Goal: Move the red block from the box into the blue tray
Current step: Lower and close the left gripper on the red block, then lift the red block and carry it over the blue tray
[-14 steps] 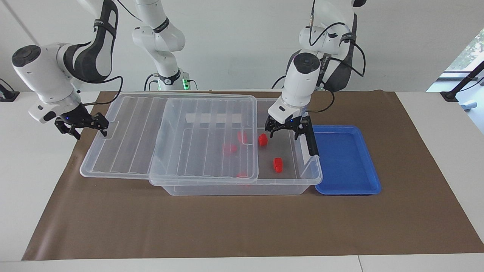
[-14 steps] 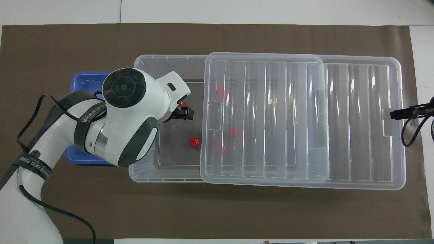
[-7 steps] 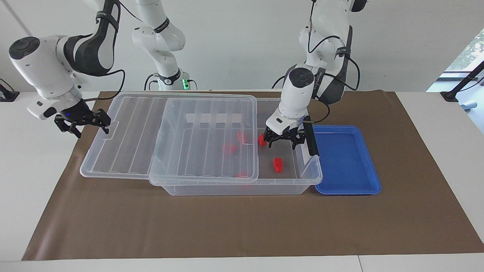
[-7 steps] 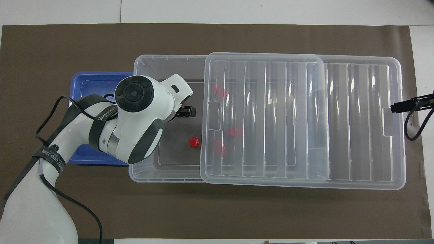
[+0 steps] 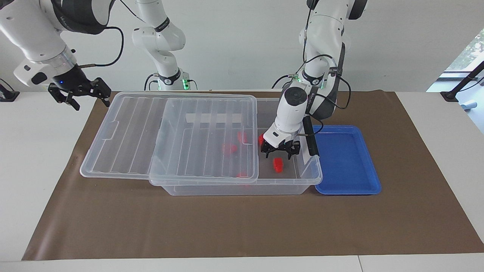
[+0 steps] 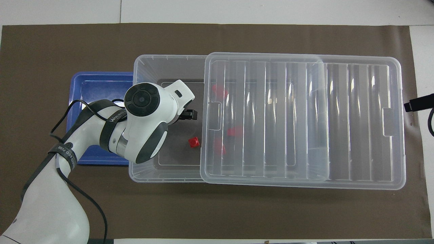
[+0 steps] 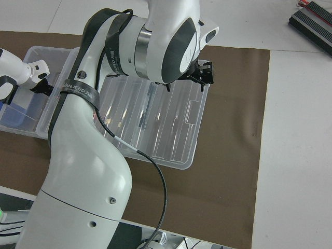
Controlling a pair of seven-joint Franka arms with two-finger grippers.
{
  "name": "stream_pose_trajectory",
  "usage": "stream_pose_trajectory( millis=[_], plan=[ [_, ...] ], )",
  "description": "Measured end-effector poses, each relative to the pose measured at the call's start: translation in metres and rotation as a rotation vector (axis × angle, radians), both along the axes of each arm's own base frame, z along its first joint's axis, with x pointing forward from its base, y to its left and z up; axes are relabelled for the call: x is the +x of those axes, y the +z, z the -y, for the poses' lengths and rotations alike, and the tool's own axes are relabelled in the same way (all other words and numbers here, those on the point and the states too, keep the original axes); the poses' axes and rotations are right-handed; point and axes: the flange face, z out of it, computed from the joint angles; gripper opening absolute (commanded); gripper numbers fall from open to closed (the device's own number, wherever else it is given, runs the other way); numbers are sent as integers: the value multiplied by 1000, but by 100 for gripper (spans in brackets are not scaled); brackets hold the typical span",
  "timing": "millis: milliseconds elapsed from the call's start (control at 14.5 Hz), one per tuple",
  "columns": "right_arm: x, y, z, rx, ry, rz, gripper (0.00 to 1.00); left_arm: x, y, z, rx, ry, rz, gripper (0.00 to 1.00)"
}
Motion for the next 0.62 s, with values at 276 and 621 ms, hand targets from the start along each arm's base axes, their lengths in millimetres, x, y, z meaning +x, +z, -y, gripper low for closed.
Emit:
stream_pose_trajectory(
  millis=[276,621],
  plan=[
    [-2,-2,-1,3,1,-15,100,1,-11,0,3,-1,-2,8],
    [-2,-5,-1,4,0,-24,100,3,-10,-1,2,4,3,0]
  ],
)
